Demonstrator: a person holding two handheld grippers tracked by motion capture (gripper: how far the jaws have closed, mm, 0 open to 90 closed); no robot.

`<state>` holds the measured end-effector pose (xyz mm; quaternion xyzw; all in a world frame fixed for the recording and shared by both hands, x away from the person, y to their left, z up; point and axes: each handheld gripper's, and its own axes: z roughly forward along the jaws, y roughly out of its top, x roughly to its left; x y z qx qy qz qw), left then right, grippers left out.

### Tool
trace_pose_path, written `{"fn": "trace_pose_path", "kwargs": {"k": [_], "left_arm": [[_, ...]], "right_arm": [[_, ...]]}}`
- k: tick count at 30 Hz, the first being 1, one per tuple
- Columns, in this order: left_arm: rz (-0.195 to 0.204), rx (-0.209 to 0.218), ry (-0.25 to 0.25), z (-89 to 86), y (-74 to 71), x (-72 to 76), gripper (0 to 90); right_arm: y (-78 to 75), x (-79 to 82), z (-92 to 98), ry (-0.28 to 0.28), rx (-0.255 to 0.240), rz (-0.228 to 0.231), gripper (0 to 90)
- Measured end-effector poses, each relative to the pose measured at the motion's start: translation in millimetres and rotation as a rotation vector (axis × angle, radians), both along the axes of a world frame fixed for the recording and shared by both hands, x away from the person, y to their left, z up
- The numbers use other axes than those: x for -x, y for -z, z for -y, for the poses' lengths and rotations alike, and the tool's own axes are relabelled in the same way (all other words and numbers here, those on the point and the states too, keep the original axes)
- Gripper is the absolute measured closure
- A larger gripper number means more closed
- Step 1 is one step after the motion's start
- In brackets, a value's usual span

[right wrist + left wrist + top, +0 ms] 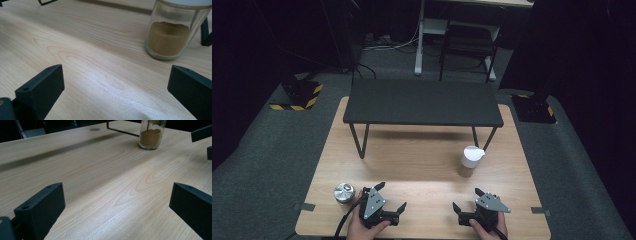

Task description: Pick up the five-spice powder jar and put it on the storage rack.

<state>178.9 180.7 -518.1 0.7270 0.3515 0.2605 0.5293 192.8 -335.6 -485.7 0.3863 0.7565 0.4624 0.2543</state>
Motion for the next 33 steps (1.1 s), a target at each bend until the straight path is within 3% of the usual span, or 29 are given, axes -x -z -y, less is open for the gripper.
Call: {"fn": "trace_pose_path", "kwargs": {"k": [18, 28, 29, 33], "left_arm": [[0.016, 0.031, 0.003, -3.5, 3.9, 4.6, 0.6], [0.088, 0.076, 0.007, -7.8, -21.0, 17.2, 0.6], [0.113, 0.086, 0.008, -11.1, -25.5, 21.1, 0.6], [0.136, 0.102, -0.005, -18.3, -34.6, 27.1, 0.5]], "right_arm": [[1.6, 2.6, 8.1, 0.008, -0.045, -0.015, 0.2], [1.7, 2.4, 9.0, 0.010, -0.053, -0.019, 0.1], [1.9, 2.5, 9.3, 0.008, -0.052, -0.018, 0.1], [1.4, 2.3, 8.5, 0.003, -0.045, -0.018, 0.2]]}}
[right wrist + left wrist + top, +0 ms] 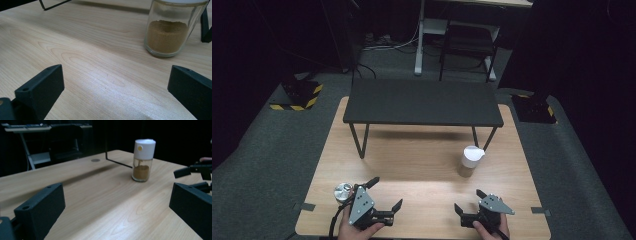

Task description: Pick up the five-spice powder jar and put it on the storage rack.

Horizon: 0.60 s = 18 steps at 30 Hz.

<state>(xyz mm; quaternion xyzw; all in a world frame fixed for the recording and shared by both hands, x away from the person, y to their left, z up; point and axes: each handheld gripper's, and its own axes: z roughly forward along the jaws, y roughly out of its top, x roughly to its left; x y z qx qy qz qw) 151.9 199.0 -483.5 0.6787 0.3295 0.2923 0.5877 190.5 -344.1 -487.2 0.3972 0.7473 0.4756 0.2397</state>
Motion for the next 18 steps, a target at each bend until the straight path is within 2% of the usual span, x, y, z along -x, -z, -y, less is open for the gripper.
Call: {"fn": "trace_pose_path", "kwargs": {"k": [3, 8, 18], "left_arm": [[0.014, -0.013, -0.012, -5.7, -5.9, 6.0, 0.5], [0.027, 0.008, -0.045, -18.2, -9.3, 16.3, 0.6], [0.050, 0.019, -0.117, -41.5, -9.0, 32.2, 0.6]], "right_arm": [[-0.1, -0.3, 0.1, -0.001, -0.001, -0.001, 0.2], [0.0, 0.0, 0.2, -0.005, -0.001, -0.001, 0.2], [-0.1, 0.4, -0.2, -0.010, 0.003, 0.001, 0.2]]}}
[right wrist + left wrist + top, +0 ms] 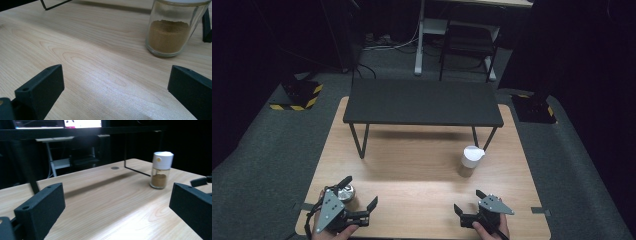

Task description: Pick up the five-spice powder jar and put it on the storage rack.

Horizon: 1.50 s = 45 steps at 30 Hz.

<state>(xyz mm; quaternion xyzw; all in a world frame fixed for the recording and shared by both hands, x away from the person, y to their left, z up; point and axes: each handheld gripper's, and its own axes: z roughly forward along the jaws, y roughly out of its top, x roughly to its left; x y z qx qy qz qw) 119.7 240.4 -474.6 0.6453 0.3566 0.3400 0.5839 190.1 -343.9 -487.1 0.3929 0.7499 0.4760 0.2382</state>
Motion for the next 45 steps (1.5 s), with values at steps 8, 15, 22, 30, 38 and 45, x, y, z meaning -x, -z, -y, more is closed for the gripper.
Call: {"fn": "trace_pose_path", "kwargs": {"k": [8, 15, 22, 30, 38, 45], "left_arm": [[-0.004, -0.001, -0.076, -20.1, 7.1, 13.5, 0.6], [-0.014, -0.003, -0.125, -28.4, 20.3, 20.4, 0.6], [-0.026, 0.012, -0.146, -34.8, 31.7, 23.8, 0.6], [-0.058, -0.006, -0.166, -35.4, 43.0, 21.2, 0.6], [-0.093, 0.003, -0.162, -36.1, 51.4, 15.4, 0.6], [-0.125, -0.007, -0.149, -32.9, 55.1, 9.6, 1.4]], "right_arm": [[0.0, 0.2, -0.7, 0.000, 0.004, 0.002, 0.2], [0.1, 0.7, -0.8, -0.001, 0.005, 0.005, 0.2], [-0.5, 0.7, -1.7, -0.004, 0.014, 0.005, 0.2], [-0.4, -0.4, -0.4, -0.008, 0.007, 0.002, 0.2], [0.3, -0.5, 0.6, -0.010, 0.003, 0.005, 0.2], [0.5, -0.5, 1.1, -0.008, -0.001, 0.004, 0.2]]}}
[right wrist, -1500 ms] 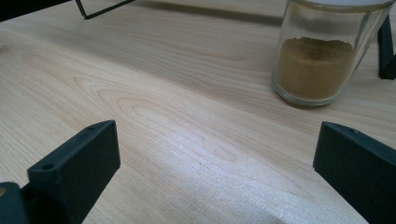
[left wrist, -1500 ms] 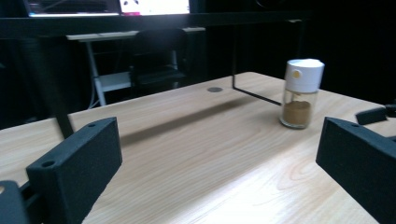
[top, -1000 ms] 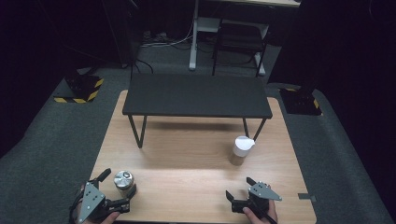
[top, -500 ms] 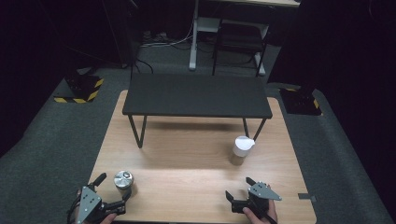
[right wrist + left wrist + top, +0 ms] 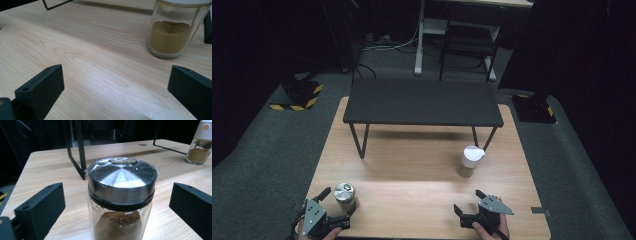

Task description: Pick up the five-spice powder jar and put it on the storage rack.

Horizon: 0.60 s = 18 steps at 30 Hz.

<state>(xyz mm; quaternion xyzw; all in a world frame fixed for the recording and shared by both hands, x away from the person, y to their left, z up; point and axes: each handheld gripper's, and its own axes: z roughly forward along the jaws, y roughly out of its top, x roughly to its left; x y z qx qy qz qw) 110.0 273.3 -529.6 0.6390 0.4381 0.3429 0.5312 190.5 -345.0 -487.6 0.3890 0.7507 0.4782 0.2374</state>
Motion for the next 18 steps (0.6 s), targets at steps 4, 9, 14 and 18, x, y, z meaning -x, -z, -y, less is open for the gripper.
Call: {"fn": "trace_pose_path", "kwargs": {"k": [4, 9, 14, 18], "left_arm": [[-0.024, -0.001, -0.001, 1.5, -0.1, -3.2, 6.5], [-0.043, -0.003, -0.005, 2.2, 0.1, -6.6, 14.9], [-0.080, 0.008, 0.013, 0.0, -1.3, -13.1, 22.8], [-0.083, 0.016, 0.010, -0.5, -1.1, -13.2, 27.5]], "right_arm": [[-0.1, 0.0, -0.2, -0.001, 0.002, 0.001, 0.2], [0.2, -0.1, 0.5, 0.001, -0.004, -0.001, 0.2], [0.1, -0.5, 0.8, 0.000, -0.004, -0.003, 0.2], [0.2, -0.5, 1.0, 0.002, -0.008, -0.004, 0.2]]}}
